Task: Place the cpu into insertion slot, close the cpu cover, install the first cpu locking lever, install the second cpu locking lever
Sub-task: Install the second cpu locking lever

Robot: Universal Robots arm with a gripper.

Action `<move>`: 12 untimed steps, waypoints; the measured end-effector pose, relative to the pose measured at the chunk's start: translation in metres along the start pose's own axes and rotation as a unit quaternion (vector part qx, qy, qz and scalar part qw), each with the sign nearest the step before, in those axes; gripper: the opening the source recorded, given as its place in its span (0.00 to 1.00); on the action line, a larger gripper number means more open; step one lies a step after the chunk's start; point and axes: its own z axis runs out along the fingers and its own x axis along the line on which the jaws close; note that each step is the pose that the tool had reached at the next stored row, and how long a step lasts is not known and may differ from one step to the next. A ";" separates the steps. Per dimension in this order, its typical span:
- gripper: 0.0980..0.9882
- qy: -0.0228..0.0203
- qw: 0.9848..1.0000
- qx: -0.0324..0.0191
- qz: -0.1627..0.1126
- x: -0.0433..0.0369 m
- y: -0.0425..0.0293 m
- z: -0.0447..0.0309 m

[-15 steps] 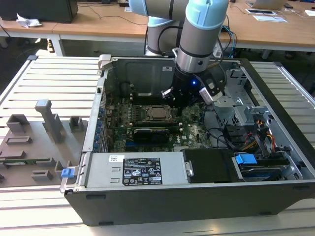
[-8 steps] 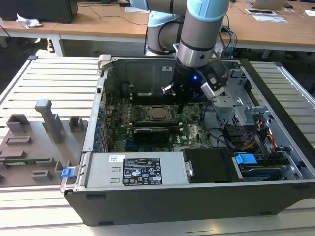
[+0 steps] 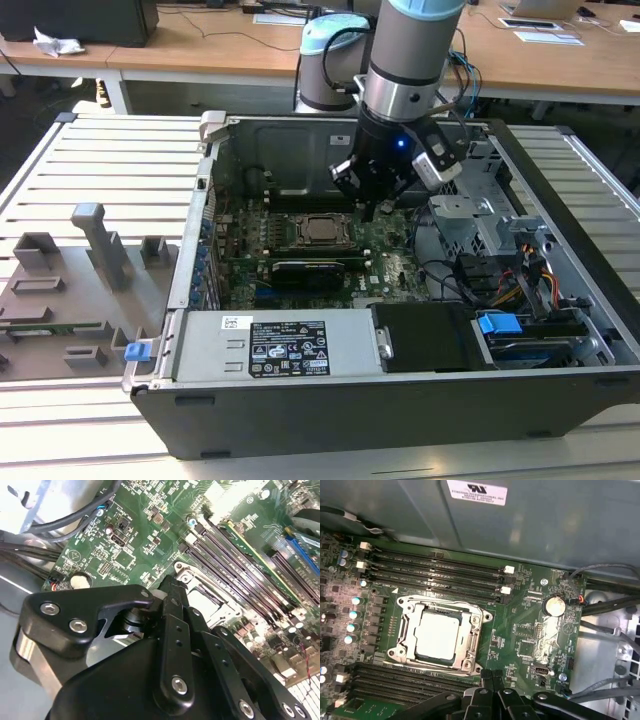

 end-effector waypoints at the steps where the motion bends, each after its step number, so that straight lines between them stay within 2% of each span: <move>1: 0.01 0.000 1.000 0.000 0.000 0.0001 0.0001 -0.0033; 2: 0.01 0.000 1.000 0.001 0.000 0.0002 0.0005 -0.0112; 4: 0.01 0.000 1.000 0.001 0.000 0.0003 0.0007 -0.0171; 12: 0.01 0.000 1.000 0.001 0.000 0.0003 0.0007 -0.0173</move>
